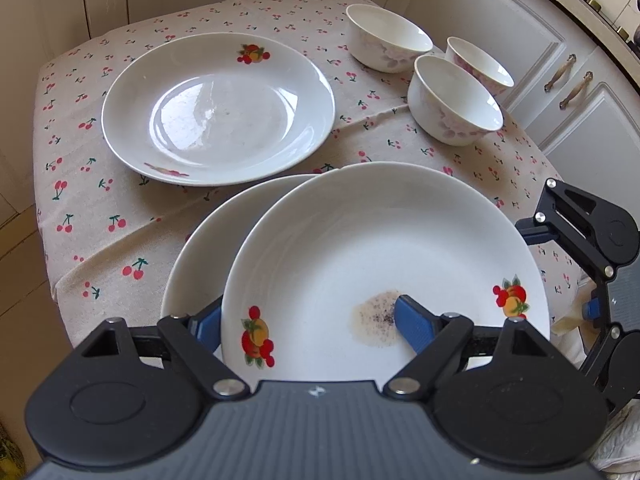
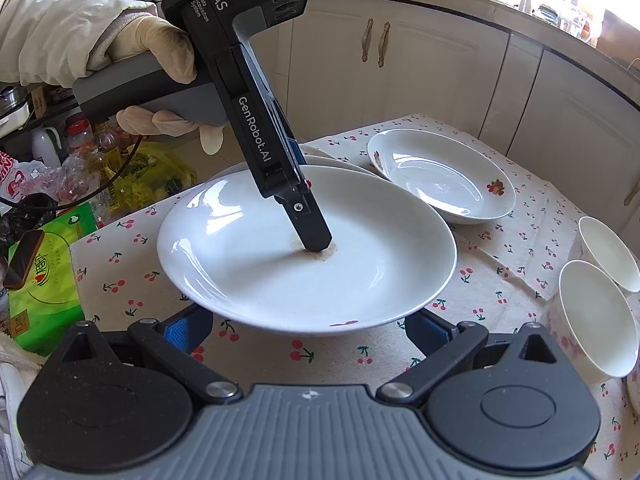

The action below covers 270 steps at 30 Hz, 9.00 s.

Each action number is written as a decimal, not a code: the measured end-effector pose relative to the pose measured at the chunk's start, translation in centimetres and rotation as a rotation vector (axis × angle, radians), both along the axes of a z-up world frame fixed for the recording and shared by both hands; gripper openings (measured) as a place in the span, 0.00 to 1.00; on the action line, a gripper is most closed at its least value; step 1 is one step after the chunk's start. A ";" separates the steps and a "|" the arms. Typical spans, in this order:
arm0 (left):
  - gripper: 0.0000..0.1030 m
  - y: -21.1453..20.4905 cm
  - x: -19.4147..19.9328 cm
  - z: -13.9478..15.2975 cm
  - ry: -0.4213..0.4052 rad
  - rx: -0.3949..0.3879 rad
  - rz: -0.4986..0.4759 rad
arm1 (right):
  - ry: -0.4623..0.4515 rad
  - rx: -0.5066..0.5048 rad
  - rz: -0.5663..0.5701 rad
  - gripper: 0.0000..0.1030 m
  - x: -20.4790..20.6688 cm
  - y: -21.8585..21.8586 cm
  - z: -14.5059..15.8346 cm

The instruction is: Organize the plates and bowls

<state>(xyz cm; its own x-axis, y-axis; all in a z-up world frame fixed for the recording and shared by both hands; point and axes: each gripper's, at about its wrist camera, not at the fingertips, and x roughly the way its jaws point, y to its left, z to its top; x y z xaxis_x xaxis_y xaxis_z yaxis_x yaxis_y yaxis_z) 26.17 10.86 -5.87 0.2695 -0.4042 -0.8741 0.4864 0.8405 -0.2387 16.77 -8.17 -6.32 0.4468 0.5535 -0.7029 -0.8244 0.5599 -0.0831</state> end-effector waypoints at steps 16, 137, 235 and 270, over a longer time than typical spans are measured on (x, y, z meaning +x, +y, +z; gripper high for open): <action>0.83 0.2 0.2 0.5 -0.024 0.012 0.016 | 0.003 0.014 0.000 1.00 -0.2 0.0 0.1; 0.85 2.9 13.8 -1.2 -0.219 0.013 0.168 | 0.112 -0.169 0.024 0.96 21.8 2.5 -1.5; 0.82 1.6 0.1 6.5 -0.265 -0.011 0.098 | -0.055 -0.071 0.097 0.97 7.6 0.5 5.4; 0.82 1.4 -3.6 0.8 -0.161 -0.032 0.086 | 0.033 -0.105 0.050 0.97 2.6 0.7 1.3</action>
<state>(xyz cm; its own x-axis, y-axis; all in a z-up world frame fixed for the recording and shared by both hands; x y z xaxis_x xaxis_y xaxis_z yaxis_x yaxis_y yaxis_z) 22.61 12.27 -5.05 0.4395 -0.4007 -0.8039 0.4473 0.8738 -0.1911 19.33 -7.47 -5.02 0.3960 0.4969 -0.7722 -0.8545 0.5072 -0.1119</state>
